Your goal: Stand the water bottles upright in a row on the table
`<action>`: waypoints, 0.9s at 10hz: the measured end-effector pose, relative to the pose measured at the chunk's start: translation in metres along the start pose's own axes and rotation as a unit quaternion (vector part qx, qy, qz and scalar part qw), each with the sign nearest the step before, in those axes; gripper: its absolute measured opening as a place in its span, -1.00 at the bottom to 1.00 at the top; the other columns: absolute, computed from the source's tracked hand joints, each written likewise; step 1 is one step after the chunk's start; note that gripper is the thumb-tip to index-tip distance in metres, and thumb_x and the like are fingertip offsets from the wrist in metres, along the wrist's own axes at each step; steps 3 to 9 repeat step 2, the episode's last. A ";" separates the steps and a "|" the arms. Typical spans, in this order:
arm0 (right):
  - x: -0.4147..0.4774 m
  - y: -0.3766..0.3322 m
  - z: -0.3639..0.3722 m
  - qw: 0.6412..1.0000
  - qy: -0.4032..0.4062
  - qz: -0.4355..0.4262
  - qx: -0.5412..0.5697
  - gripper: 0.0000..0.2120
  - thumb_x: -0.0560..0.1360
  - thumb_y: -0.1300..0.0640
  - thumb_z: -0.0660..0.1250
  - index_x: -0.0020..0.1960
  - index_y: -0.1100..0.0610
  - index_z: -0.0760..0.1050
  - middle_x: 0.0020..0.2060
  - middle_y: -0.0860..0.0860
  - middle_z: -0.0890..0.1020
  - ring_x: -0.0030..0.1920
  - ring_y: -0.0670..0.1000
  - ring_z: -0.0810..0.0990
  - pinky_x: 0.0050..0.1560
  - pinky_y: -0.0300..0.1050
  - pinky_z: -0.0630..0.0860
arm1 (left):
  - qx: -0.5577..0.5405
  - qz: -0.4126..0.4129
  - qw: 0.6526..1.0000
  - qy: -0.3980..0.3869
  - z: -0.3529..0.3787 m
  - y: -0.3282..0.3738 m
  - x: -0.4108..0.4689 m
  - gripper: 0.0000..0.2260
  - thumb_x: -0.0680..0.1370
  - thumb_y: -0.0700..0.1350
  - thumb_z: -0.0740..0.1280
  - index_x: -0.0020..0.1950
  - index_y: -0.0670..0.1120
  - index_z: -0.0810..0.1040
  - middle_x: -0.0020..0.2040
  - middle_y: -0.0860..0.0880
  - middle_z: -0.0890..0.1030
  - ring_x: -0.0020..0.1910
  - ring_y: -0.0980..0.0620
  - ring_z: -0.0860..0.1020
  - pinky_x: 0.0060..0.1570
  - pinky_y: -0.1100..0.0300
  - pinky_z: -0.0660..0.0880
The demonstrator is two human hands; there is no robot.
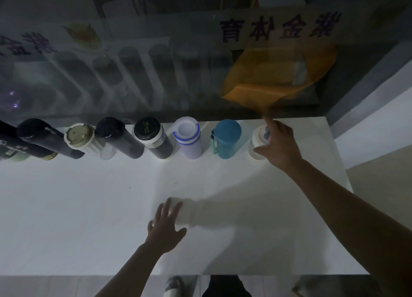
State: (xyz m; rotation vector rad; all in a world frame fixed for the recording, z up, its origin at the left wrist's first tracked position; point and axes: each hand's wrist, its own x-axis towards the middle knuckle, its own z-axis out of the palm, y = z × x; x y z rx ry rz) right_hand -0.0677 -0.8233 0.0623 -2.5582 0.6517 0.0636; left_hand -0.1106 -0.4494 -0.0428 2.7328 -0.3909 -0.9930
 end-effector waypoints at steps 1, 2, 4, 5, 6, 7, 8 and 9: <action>-0.015 -0.008 -0.007 1.000 0.019 -0.006 0.002 -0.09 0.32 -0.05 0.55 0.49 -0.07 0.08 0.31 0.01 0.44 0.39 0.15 0.32 0.32 0.16 0.44 | -0.033 -0.004 0.999 -0.009 -0.013 -0.007 -0.004 -0.25 0.50 0.16 0.32 0.56 0.22 -0.06 0.61 0.05 -0.14 0.58 -0.09 -0.10 0.41 -0.25 0.23; -0.039 -0.022 -0.008 0.998 0.064 -0.024 0.003 -0.16 0.33 -0.10 0.53 0.46 -0.04 0.15 0.33 0.03 0.44 0.38 0.15 0.35 0.32 0.16 0.43 | -0.018 0.009 1.000 0.004 -0.027 -0.018 -0.015 -0.25 0.51 0.17 0.31 0.56 0.22 -0.07 0.61 0.02 -0.10 0.58 -0.12 -0.07 0.45 -0.23 0.15; -0.039 -0.022 -0.008 0.998 0.064 -0.024 0.003 -0.16 0.33 -0.10 0.53 0.46 -0.04 0.15 0.33 0.03 0.44 0.38 0.15 0.35 0.32 0.16 0.43 | -0.018 0.009 1.000 0.004 -0.027 -0.018 -0.015 -0.25 0.51 0.17 0.31 0.56 0.22 -0.07 0.61 0.02 -0.10 0.58 -0.12 -0.07 0.45 -0.23 0.15; -0.039 -0.022 -0.008 0.998 0.064 -0.024 0.003 -0.16 0.33 -0.10 0.53 0.46 -0.04 0.15 0.33 0.03 0.44 0.38 0.15 0.35 0.32 0.16 0.43 | -0.018 0.009 1.000 0.004 -0.027 -0.018 -0.015 -0.25 0.51 0.17 0.31 0.56 0.22 -0.07 0.61 0.02 -0.10 0.58 -0.12 -0.07 0.45 -0.23 0.15; -0.039 -0.022 -0.008 0.998 0.064 -0.024 0.003 -0.16 0.33 -0.10 0.53 0.46 -0.04 0.15 0.33 0.03 0.44 0.38 0.15 0.35 0.32 0.16 0.43 | -0.018 0.009 1.000 0.004 -0.027 -0.018 -0.015 -0.25 0.51 0.17 0.31 0.56 0.22 -0.07 0.61 0.02 -0.10 0.58 -0.12 -0.07 0.45 -0.23 0.15; -0.039 -0.022 -0.008 0.998 0.064 -0.024 0.003 -0.16 0.33 -0.10 0.53 0.46 -0.04 0.15 0.33 0.03 0.44 0.38 0.15 0.35 0.32 0.16 0.43 | -0.018 0.009 1.000 0.004 -0.027 -0.018 -0.015 -0.25 0.51 0.17 0.31 0.56 0.22 -0.07 0.61 0.02 -0.10 0.58 -0.12 -0.07 0.45 -0.23 0.15; -0.039 -0.022 -0.008 0.998 0.064 -0.024 0.003 -0.16 0.33 -0.10 0.53 0.46 -0.04 0.15 0.33 0.03 0.44 0.38 0.15 0.35 0.32 0.16 0.43 | -0.018 0.009 1.000 0.004 -0.027 -0.018 -0.015 -0.25 0.51 0.17 0.31 0.56 0.22 -0.07 0.61 0.02 -0.10 0.58 -0.12 -0.07 0.45 -0.23 0.15; -0.039 -0.022 -0.008 0.998 0.064 -0.024 0.003 -0.16 0.33 -0.10 0.53 0.46 -0.04 0.15 0.33 0.03 0.44 0.38 0.15 0.35 0.32 0.16 0.43 | -0.018 0.009 1.000 0.004 -0.027 -0.018 -0.015 -0.25 0.51 0.17 0.31 0.56 0.22 -0.07 0.61 0.02 -0.10 0.58 -0.12 -0.07 0.45 -0.23 0.15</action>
